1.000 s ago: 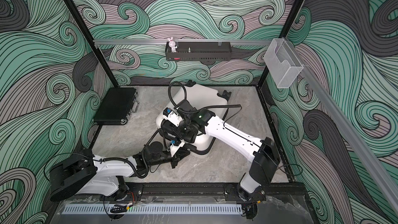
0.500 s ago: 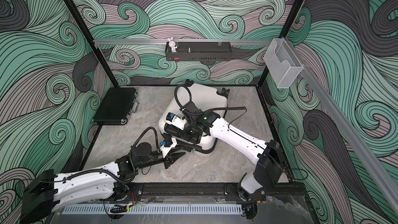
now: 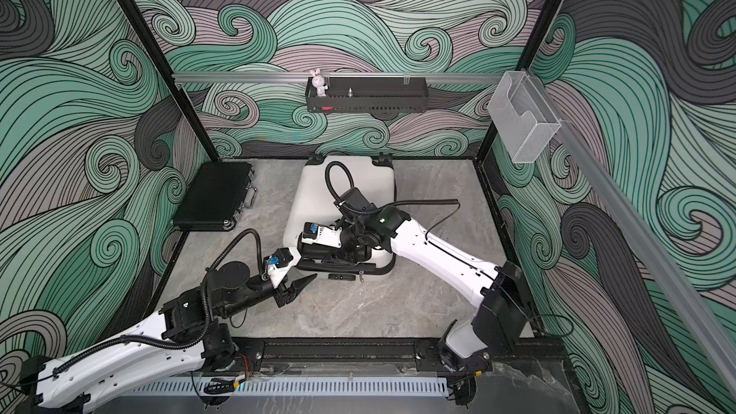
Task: Open the suitcase zippers
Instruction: Place the suitcase at the center of the board.
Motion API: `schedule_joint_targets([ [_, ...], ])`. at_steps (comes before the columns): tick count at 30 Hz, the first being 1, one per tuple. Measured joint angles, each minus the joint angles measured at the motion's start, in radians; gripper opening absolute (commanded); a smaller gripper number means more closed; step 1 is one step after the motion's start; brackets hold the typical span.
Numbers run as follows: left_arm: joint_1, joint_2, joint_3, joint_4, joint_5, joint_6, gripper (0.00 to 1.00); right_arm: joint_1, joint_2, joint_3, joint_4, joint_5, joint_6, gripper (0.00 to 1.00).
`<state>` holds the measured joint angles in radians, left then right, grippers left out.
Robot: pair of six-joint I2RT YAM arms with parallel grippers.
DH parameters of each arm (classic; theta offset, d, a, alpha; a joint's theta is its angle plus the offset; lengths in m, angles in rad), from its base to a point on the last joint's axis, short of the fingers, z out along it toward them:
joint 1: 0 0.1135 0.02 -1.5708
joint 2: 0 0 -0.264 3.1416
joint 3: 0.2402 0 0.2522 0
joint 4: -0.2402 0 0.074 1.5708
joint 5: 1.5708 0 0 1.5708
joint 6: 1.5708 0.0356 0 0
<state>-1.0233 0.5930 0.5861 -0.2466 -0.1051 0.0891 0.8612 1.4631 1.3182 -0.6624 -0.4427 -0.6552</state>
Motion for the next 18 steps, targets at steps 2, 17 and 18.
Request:
schedule_joint_targets([
  [2,0.001,0.023,0.067,-0.074,0.000,0.039,0.64,0.003,-0.064,-0.032,0.026,-0.003,-0.001,0.64],
  [17,0.144,0.576,0.628,-0.551,0.251,0.415,0.60,-0.013,-0.815,-0.532,0.192,0.261,0.315,0.64],
  [18,0.153,0.612,0.662,-0.568,0.262,0.438,0.60,-0.013,-0.882,-0.568,0.193,0.285,0.343,0.65],
])
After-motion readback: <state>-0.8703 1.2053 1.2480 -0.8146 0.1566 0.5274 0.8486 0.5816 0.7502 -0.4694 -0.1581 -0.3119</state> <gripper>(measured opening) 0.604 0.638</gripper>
